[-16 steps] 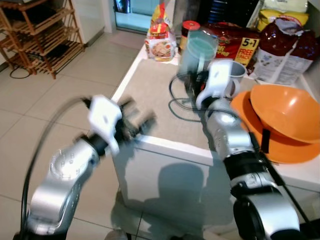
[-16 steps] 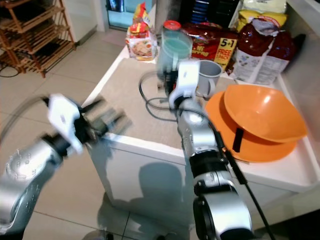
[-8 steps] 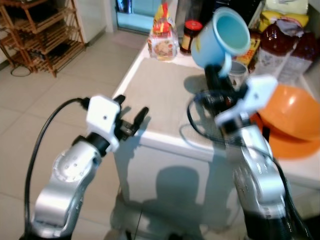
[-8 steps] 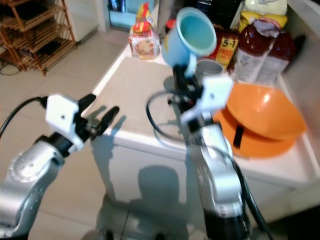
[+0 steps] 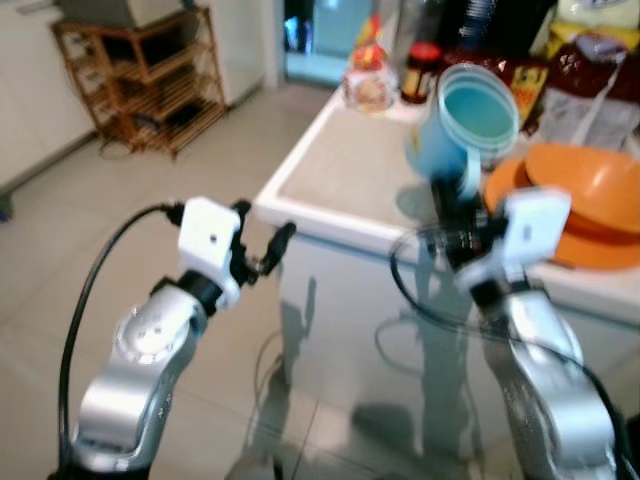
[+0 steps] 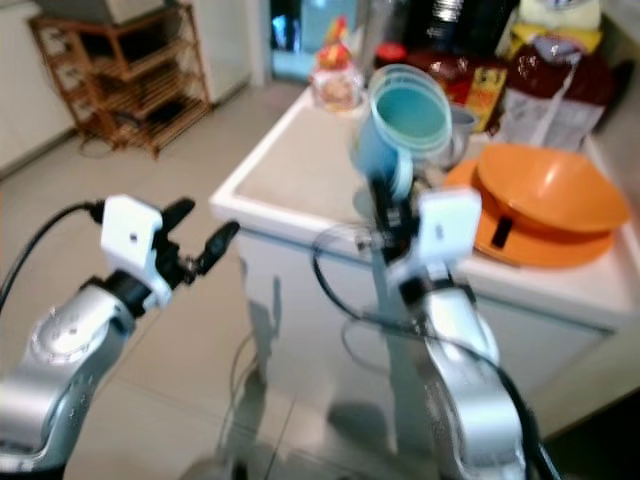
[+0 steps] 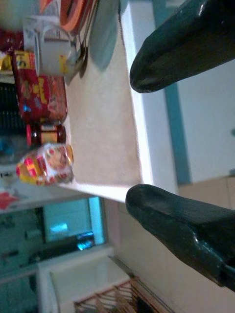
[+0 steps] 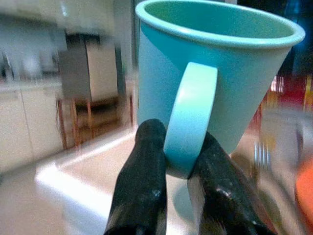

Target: Setting the table

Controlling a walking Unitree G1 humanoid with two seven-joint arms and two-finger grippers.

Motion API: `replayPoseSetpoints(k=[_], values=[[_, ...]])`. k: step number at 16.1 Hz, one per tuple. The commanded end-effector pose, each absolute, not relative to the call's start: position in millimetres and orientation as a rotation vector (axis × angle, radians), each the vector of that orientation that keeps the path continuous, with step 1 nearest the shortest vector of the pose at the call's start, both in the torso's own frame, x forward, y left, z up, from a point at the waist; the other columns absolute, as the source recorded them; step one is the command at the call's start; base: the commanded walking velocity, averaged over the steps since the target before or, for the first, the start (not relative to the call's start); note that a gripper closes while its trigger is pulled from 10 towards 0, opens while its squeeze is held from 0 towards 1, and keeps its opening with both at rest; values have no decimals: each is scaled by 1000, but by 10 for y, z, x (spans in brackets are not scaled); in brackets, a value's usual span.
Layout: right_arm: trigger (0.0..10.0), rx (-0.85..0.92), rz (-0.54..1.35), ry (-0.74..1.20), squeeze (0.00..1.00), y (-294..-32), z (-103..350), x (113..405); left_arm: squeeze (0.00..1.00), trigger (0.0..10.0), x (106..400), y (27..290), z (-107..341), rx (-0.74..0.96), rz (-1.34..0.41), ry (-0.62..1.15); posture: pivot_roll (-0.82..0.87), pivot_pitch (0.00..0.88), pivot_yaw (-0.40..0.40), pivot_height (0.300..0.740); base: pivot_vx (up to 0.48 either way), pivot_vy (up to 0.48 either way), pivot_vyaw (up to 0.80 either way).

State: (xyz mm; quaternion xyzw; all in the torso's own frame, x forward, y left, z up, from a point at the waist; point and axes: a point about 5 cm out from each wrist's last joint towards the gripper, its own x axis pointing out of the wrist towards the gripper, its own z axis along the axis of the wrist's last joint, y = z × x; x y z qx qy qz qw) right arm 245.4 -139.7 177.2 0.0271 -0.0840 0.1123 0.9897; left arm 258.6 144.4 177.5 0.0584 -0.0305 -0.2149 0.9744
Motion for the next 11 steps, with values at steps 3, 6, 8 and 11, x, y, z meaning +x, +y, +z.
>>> replayPoseSetpoints(k=[3,6,8,11], values=[[10000,39,253,-8,0,-1396,1482,2325,0,10000,2523,1535,1680,145,-411,-31,51,51,-42,740,0,-130,0],[10000,81,412,-5,0,-1326,1414,2161,0,10000,2448,1590,1599,162,-430,3,53,55,-35,740,0,-480,0],[10000,176,506,-76,0,-1326,1505,2073,0,10000,2437,1590,1627,155,-455,-10,55,54,-31,740,0,-480,0],[10000,50,534,-68,0,-1446,1469,2028,0,10000,2375,1583,1602,180,-536,15,52,57,-31,740,0,-480,0]])
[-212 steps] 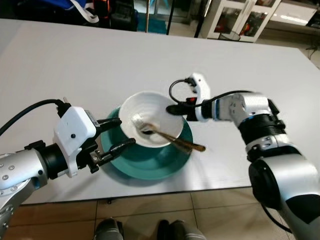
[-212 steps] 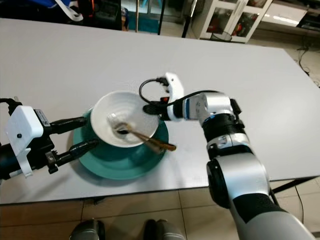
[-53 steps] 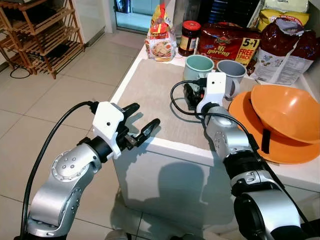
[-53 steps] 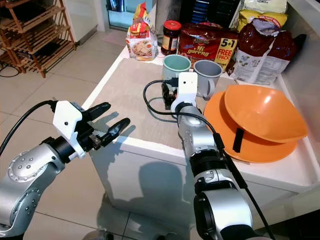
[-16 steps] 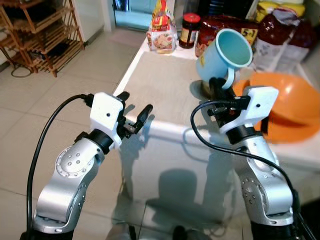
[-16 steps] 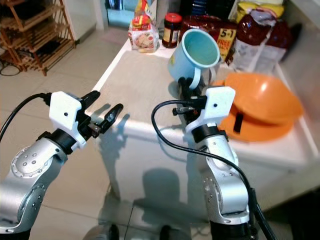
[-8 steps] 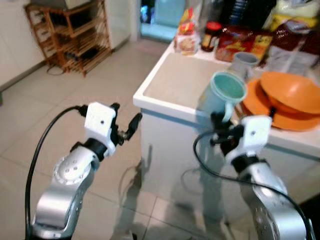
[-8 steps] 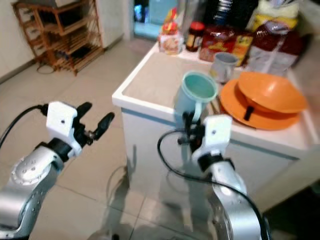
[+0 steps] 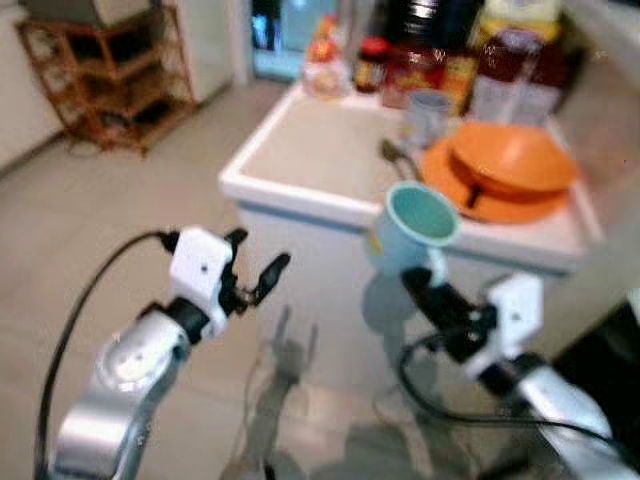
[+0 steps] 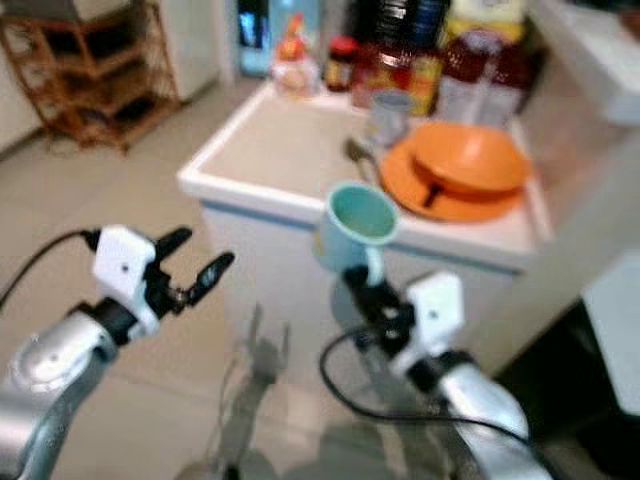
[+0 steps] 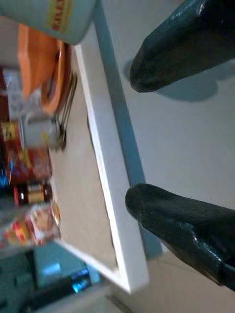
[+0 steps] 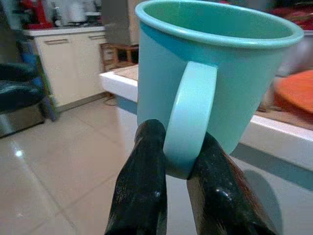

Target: Setting the table

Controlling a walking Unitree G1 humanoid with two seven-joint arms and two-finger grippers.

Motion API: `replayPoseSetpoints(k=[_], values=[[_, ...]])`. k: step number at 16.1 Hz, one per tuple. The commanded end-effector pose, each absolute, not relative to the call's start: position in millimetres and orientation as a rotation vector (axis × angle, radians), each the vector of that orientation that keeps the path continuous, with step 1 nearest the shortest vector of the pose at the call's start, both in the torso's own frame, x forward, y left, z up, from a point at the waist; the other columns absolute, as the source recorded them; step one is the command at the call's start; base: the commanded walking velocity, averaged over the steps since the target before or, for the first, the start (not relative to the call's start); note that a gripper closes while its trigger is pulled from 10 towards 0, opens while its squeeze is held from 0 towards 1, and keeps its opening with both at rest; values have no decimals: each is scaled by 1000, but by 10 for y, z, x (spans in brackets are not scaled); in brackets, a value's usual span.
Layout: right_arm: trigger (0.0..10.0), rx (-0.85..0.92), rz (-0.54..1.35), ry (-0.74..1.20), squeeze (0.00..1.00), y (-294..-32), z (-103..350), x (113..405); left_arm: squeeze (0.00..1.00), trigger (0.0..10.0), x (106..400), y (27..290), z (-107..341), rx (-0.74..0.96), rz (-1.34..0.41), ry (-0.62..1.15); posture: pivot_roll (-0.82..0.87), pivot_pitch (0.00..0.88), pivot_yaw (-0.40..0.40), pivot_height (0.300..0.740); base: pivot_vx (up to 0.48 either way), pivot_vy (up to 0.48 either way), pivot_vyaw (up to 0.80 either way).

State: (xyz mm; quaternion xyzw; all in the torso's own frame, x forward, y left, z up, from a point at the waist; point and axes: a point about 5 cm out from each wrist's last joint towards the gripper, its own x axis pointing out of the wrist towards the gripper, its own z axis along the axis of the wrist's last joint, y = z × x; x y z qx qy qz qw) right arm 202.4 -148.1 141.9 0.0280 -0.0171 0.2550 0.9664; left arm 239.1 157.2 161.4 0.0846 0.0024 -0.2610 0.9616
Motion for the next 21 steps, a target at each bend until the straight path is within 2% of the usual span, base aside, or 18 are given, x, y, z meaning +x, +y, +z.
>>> replayPoseSetpoints(k=[1,8,21], values=[[10000,37,519,-75,0,-1512,1472,2030,0,10000,2361,1588,1590,193,-549,20,49,54,-33,740,0,-480,0],[10000,28,435,-109,0,-1653,1491,2090,0,10000,2407,1500,1618,156,-578,-6,39,47,-29,740,0,-480,0],[10000,25,450,-112,0,-1653,1453,2093,0,10000,2407,1496,1628,156,-607,-13,39,33,-35,740,0,-480,0]])
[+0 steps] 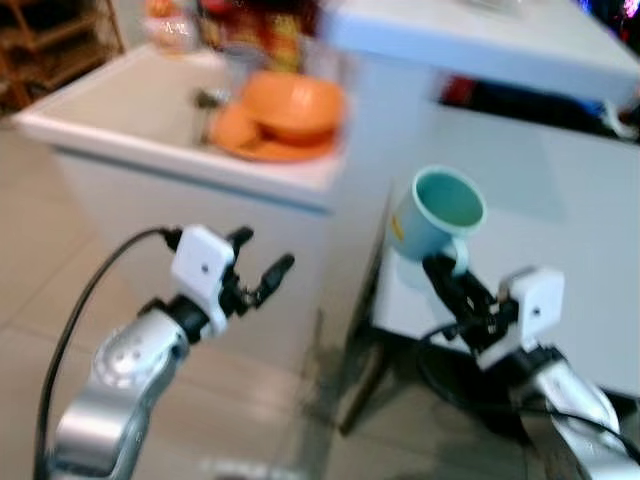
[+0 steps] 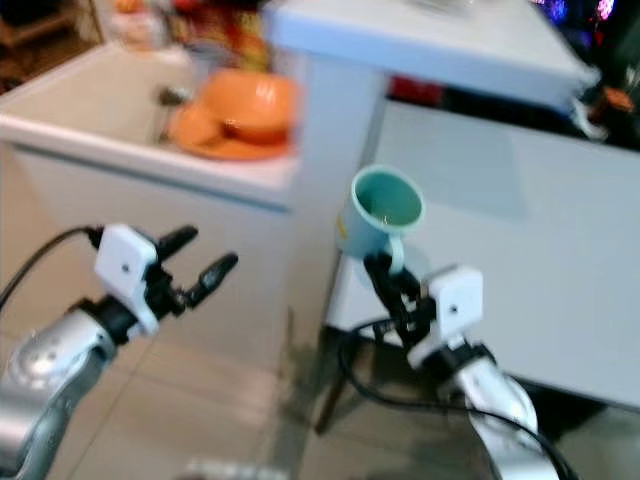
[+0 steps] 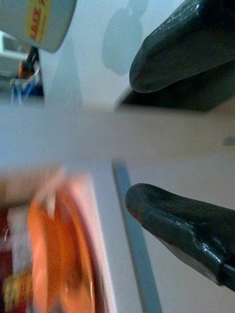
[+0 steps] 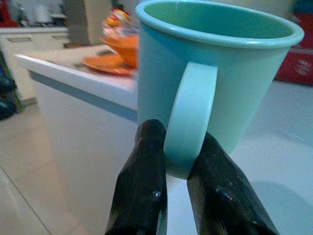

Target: Setting the table

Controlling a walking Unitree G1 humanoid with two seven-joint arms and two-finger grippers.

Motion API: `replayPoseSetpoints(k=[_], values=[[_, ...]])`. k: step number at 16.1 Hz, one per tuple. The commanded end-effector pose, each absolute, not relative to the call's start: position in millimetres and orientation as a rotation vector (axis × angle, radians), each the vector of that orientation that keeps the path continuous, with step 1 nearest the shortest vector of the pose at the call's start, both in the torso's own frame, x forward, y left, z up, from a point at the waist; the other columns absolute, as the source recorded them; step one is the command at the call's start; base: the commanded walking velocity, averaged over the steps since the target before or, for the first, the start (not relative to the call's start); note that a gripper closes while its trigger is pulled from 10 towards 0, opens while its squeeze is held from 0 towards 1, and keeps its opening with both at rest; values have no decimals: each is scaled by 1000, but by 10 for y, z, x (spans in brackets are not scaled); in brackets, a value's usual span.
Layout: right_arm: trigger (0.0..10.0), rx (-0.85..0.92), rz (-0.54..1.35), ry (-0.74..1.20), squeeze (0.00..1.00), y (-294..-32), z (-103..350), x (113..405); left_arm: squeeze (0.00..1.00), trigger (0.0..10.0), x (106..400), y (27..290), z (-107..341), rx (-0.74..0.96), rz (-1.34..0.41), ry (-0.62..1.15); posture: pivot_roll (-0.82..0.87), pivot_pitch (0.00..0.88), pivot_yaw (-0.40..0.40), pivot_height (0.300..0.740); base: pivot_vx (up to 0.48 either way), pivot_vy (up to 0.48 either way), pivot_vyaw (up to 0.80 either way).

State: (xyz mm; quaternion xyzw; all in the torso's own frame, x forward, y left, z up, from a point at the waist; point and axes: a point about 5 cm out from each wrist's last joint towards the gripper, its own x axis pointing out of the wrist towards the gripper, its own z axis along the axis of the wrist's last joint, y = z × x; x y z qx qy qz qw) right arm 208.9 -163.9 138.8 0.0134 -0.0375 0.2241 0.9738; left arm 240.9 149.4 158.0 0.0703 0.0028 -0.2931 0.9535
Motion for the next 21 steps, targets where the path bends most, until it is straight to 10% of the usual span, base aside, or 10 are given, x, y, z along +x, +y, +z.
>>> replayPoseSetpoints(k=[1,21], values=[[10000,24,450,-111,0,-1656,1450,2092,0,10000,2407,1495,1627,156,-609,-12,39,33,-35,740,0,-480,0],[10000,92,11,-98,0,-1732,1745,2616,0,10000,2988,1497,1687,243,-244,-35,23,0,5,740,0,-480,0]])
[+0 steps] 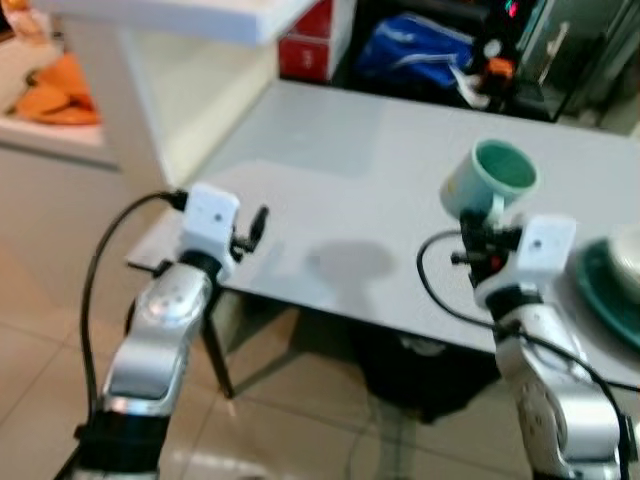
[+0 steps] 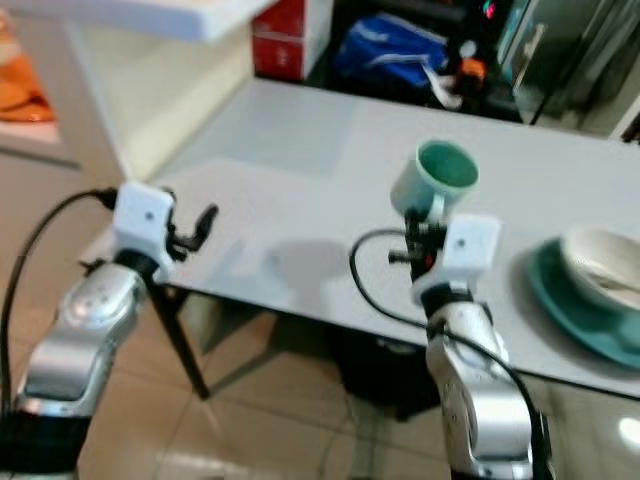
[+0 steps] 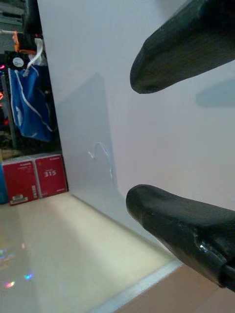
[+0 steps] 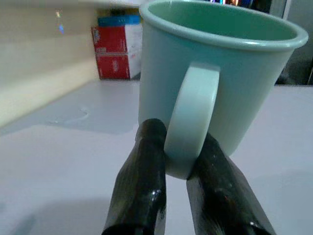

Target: Setting the table

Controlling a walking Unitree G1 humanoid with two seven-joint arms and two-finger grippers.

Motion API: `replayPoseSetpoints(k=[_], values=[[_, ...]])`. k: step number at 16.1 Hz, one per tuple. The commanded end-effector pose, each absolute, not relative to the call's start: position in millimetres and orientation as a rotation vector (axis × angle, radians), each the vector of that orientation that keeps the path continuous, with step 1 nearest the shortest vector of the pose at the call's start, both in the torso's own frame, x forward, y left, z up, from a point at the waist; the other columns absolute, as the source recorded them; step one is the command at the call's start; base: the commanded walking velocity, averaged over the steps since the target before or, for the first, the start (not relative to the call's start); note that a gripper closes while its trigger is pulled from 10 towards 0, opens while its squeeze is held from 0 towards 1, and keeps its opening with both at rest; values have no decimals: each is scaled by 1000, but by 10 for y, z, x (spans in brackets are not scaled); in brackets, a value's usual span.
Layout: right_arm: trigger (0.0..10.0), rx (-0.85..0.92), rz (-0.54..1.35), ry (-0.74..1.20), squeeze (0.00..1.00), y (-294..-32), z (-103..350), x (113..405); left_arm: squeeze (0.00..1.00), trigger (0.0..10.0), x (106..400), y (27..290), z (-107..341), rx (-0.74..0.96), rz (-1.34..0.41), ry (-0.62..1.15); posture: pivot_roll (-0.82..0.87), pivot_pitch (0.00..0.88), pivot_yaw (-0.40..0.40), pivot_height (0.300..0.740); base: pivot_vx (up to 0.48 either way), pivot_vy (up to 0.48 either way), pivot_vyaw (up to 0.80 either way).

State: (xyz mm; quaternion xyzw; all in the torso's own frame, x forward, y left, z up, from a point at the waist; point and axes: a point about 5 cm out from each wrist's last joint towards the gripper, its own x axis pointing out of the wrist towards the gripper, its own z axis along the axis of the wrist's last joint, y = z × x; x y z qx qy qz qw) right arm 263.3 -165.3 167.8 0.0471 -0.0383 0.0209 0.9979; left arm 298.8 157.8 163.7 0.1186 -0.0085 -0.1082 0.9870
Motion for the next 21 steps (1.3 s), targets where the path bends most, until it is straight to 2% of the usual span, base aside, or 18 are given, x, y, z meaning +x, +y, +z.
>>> replayPoseSetpoints(k=[1,5,10,21], values=[[10000,93,13,-103,0,-1728,1782,2632,0,10000,2993,1506,1715,256,-246,-45,23,0,5,740,0,-480,0],[10000,71,73,-92,0,-1667,1824,2653,0,10000,3027,1521,1813,273,-250,-74,22,0,5,740,0,-480,-745],[10000,99,201,-163,0,-1582,2091,2679,0,10000,3021,1499,1861,271,-249,-87,22,0,-1,740,0,-480,0],[10000,12,330,-147,0,-1463,2164,2691,0,10000,3001,1565,1854,285,-230,-82,17,0,-15,740,0,-480,800]])
